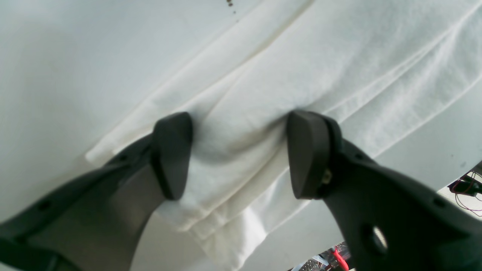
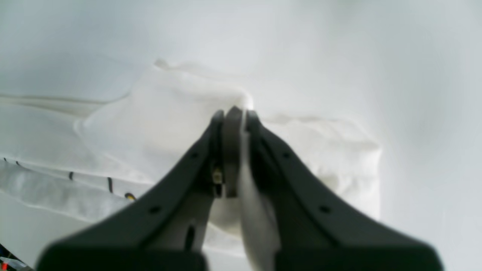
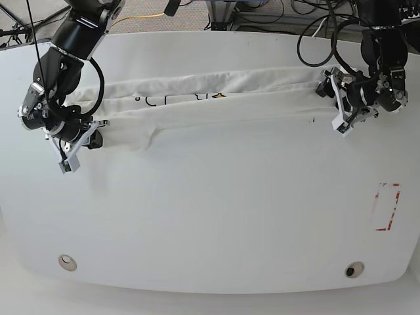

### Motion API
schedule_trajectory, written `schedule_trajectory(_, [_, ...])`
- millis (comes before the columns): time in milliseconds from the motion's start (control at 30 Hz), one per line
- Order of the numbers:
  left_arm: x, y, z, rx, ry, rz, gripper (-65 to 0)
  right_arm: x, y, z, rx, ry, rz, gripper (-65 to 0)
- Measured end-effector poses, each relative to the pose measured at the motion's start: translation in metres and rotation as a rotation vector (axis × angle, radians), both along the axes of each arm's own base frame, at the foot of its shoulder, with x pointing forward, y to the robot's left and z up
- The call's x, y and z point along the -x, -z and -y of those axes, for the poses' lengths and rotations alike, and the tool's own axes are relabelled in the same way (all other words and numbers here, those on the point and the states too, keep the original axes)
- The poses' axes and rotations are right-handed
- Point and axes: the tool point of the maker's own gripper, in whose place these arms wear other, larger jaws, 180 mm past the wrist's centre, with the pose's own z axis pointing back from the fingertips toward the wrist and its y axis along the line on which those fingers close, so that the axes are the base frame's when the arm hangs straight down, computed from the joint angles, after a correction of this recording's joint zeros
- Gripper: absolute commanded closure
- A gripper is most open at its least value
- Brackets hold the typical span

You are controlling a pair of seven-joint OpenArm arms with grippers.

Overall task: Fold the T-shirt properly
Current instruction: 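Grasp the folded strip ends with both grippers and fold them inward, then pinch the strip end with the left gripper and tuck it under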

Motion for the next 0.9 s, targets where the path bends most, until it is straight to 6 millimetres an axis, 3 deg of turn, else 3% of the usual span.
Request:
schedule_trajectory(167, [-0.001, 0.000, 0.000, 0.000, -0.001, 0.000, -37.2, 0.027, 0.008, 0.000, -0.036, 0.010, -0.041, 0.0])
schedule_trajectory(267, [-0.001, 0.000, 0.000, 0.001, -0.001, 0.001, -37.2, 0.037, 0.014, 0.003, -0.049, 0.028, -0.057, -4.6])
schedule_trajectory(333, [-0.001, 0.000, 0.000, 0.001, -0.001, 0.000, -37.2, 0.044, 0.017, 0.005, -0.053, 0.038, -0.067, -10.5])
schedule_trajectory(533, [-0.001, 0.000, 0.000, 0.000, -0.001, 0.000, -37.2, 0.044, 0.015, 0.014, -0.045, 0.069, -0.039, -41.1])
schedule_trajectory(633, [-0.001, 0.000, 0.000, 0.000, -0.001, 0.001, -37.2, 0.041, 0.008, 0.024, -0.054, 0.106, -0.002, -49.8])
schedule_trajectory(800, [-0.007, -0.003, -0.002, -0.015, 0.002, 0.007, -37.2, 0.051, -0.005, 0.058, -0.018, 0.194, 0.022, -49.9])
schedule_trajectory(900, [-0.012, -0.006, -0.003, -0.019, 0.002, 0.016, -37.2, 0.046, -0.024, 0.049, -0.027, 0.161, 0.076, -47.1])
